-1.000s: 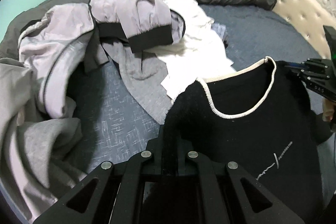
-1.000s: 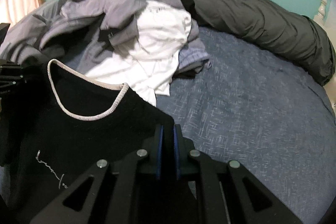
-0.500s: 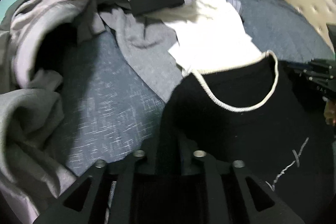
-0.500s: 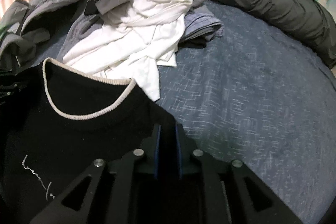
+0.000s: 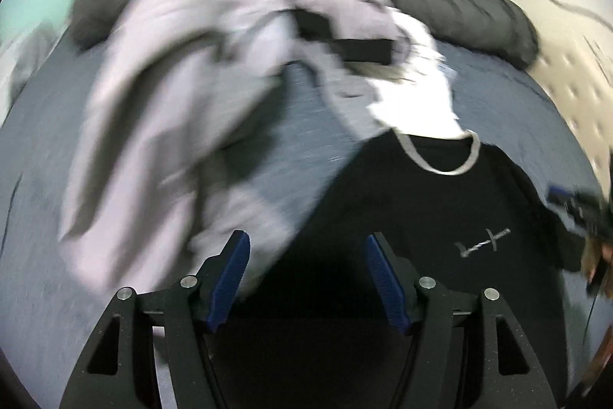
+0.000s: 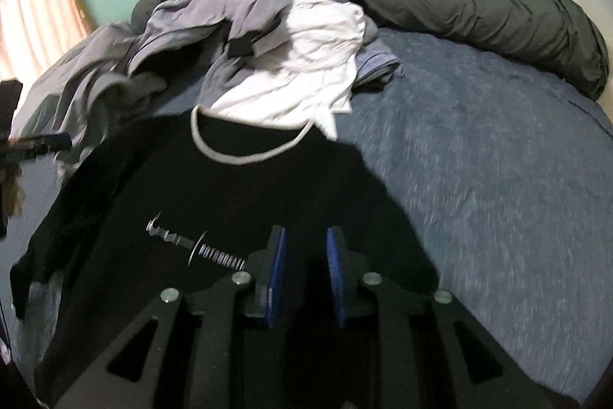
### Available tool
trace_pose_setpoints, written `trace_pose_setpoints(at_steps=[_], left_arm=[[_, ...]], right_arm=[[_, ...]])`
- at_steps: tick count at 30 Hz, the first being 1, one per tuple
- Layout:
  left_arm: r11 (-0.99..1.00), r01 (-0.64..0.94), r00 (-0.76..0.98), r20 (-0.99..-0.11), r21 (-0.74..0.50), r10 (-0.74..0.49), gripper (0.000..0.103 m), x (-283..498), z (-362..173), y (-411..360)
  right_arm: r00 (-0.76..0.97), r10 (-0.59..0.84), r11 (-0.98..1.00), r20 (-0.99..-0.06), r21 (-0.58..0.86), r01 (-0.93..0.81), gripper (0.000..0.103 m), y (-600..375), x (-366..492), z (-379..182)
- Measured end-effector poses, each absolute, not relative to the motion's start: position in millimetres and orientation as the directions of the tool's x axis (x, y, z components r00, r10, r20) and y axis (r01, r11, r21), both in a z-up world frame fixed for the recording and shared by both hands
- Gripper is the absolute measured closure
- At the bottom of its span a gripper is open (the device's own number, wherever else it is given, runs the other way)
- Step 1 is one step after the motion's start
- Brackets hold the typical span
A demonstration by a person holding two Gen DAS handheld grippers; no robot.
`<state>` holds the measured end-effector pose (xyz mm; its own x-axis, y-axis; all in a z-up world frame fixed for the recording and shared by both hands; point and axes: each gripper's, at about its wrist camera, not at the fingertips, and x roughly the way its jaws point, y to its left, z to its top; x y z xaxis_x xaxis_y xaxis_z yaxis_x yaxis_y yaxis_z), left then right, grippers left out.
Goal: Fold clothes
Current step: 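Grasp the grey jacket from the pile with the left tool and lift it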
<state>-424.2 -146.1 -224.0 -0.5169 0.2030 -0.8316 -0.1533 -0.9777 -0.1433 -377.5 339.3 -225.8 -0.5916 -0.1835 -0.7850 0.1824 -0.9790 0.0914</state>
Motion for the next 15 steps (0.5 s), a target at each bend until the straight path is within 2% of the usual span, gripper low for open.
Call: trace_pose_setpoints(at_steps=[2,4,8,12,14,15], left_arm=[[-0.984,-0.091,-0.513,-0.839,-0.154,0.178,0.03,-419.9,-225.0,-170.7],[-0.986,-0.038,-0.488,-0.858,-0.163,0.161,0.018,-418.8,-233.7,-188.7],[-0.983,0.034,-0.419,-0.896,-0.179,0.148,0.018,-421.5,-263.9,-208.5],[-0.96,0.071,-0.399,-0.89,-0.269,0.22,0.018,-433.2,-293.7,-215.2],[-0.964,0.07,-0.409,-0.889,-0.256,0.206,0.026,-442.3,-300.7,-213.8],[-0.97,0.064,-0.412,-0.892,-0.234,0.188,0.046,-447.0,-303.1,-211.8]], right_arm=[[-0.585,-0.193,-0.976,-0.788,0.094,0.195,0.081,335.9,-369.8,-226.0],[-0.58,-0.2,-0.974,-0.79,0.094,0.207,0.081,332.8,-364.2,-225.6],[-0.58,-0.209,-0.971,-0.787,0.099,0.216,0.081,328.3,-364.3,-225.0],[-0.576,-0.216,-0.968,-0.788,0.097,0.231,0.081,322.3,-365.4,-228.4],[-0.569,-0.217,-0.965,-0.793,0.085,0.248,0.081,317.5,-366.4,-232.1],[-0.568,-0.215,-0.964,-0.795,0.078,0.256,0.081,315.2,-366.6,-233.8]])
